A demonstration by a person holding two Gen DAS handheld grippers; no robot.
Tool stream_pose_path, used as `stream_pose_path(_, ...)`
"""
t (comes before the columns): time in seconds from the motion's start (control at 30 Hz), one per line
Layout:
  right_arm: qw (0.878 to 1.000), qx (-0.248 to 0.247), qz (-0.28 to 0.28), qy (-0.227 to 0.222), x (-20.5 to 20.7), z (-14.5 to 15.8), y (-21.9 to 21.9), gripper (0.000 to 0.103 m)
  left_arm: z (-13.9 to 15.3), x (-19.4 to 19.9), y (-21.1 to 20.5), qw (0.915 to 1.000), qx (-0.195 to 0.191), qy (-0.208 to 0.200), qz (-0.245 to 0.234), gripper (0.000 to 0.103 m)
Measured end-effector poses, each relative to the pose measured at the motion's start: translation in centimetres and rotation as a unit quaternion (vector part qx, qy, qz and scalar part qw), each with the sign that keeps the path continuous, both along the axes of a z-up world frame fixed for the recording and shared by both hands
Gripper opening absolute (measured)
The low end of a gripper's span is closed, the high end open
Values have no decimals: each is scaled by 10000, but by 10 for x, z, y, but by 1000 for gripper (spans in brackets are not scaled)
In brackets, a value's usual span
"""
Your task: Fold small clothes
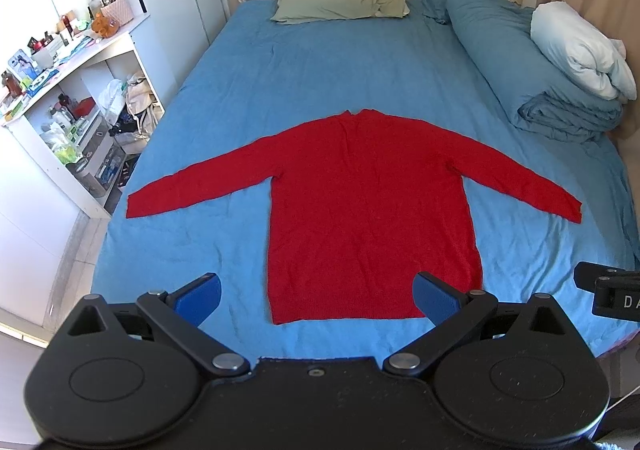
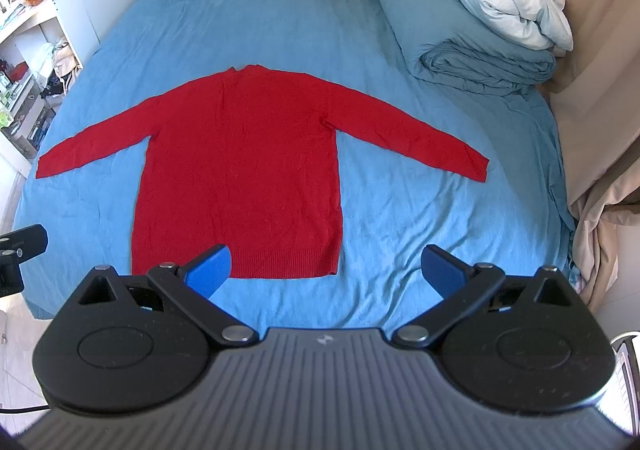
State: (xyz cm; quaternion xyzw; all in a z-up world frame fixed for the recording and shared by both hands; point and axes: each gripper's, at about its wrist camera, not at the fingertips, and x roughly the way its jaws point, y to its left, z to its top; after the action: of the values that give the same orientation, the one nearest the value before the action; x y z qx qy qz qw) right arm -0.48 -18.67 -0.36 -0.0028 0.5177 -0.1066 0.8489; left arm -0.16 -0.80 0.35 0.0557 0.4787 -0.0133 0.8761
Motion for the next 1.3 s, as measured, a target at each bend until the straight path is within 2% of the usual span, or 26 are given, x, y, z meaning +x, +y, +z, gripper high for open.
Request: stream_pose_path(1.3,10000,42,1,-10,7,1,-1,103,2,5,3,10000,14,-16,33,103)
